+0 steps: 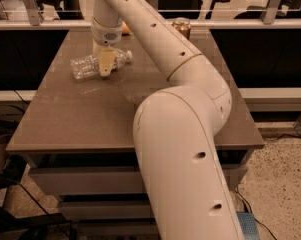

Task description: Place water bottle upright

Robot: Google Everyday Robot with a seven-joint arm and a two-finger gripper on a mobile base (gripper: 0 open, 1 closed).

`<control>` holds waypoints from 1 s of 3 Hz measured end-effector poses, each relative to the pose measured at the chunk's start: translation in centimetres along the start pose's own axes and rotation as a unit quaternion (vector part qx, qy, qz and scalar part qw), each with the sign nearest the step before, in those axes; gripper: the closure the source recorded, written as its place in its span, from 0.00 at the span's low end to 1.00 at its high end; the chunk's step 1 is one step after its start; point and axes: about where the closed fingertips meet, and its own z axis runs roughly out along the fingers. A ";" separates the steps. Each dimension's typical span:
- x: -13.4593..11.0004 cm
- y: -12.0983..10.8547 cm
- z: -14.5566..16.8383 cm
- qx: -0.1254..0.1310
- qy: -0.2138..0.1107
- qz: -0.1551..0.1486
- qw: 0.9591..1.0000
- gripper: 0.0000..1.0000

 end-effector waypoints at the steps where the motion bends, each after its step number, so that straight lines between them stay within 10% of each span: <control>1: -0.1 0.0 -0.3 0.001 0.003 -0.016 1.000 0.64; 3: -2.2 0.4 -2.4 0.015 0.005 -0.069 0.998 1.00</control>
Offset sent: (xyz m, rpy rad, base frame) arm -0.0246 -0.0112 0.0256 -0.0604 -0.0074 0.1076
